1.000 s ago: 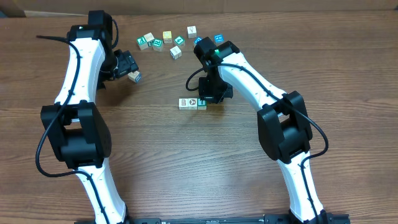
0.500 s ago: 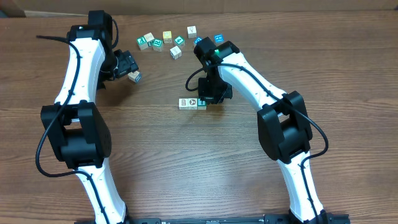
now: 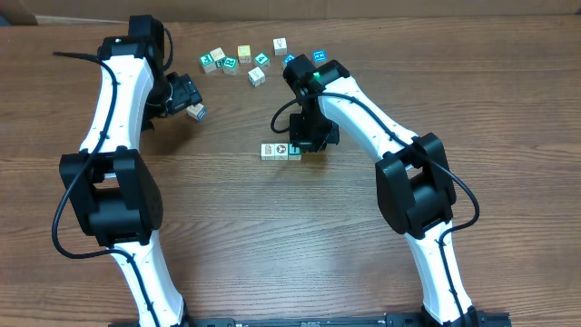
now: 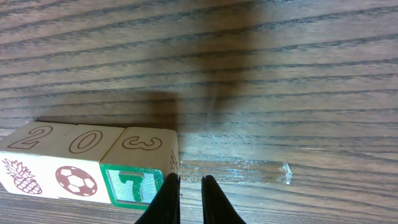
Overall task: Form a horizontal line
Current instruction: 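Hover the right gripper just right of the '7' block, then raise the right gripper and swing it toward the back block cluster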
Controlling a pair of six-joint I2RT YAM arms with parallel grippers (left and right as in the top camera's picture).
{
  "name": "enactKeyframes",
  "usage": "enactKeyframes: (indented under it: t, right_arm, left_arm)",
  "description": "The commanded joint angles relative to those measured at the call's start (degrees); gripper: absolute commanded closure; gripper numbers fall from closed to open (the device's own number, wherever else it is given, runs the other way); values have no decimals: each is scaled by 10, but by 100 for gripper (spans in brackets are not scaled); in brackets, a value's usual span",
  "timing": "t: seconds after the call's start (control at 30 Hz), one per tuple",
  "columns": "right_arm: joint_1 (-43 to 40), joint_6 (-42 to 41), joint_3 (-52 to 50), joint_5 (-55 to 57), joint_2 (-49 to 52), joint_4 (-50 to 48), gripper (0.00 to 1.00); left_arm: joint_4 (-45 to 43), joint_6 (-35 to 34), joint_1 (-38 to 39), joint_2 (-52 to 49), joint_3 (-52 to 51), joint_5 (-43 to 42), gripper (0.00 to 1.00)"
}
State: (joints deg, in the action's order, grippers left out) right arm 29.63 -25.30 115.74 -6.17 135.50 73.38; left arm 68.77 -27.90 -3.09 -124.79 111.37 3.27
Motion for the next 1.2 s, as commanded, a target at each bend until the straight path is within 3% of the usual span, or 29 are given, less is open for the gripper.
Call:
enactKeyframes:
  t: [0.0, 0.43, 0.67, 0.9, 1.0, 1.1, 1.17]
  right_arm:
    - [0, -2, 0, -4, 8, 0, 91]
    - [0, -2, 0, -13, 8, -4, 91]
    - [-16, -2, 7, 61, 8, 1, 91]
    - [-72, 3, 160, 66, 8, 62, 90]
    - [-85, 24, 211, 66, 8, 53, 78]
    - [-90, 33, 215, 76, 8, 22, 56]
    - [-90, 33, 209, 96, 12, 3, 48]
  left_arm:
    - [-1, 5, 5, -5, 9, 3, 0]
    - [-1, 5, 5, -5, 9, 3, 0]
    - [-1, 5, 5, -5, 9, 3, 0]
    - [-1, 5, 5, -5, 9, 3, 0]
    - [-1, 5, 5, -5, 9, 3, 0]
    - [-1, 5, 5, -5, 9, 3, 0]
    - [-1, 5, 5, -6, 9, 3, 0]
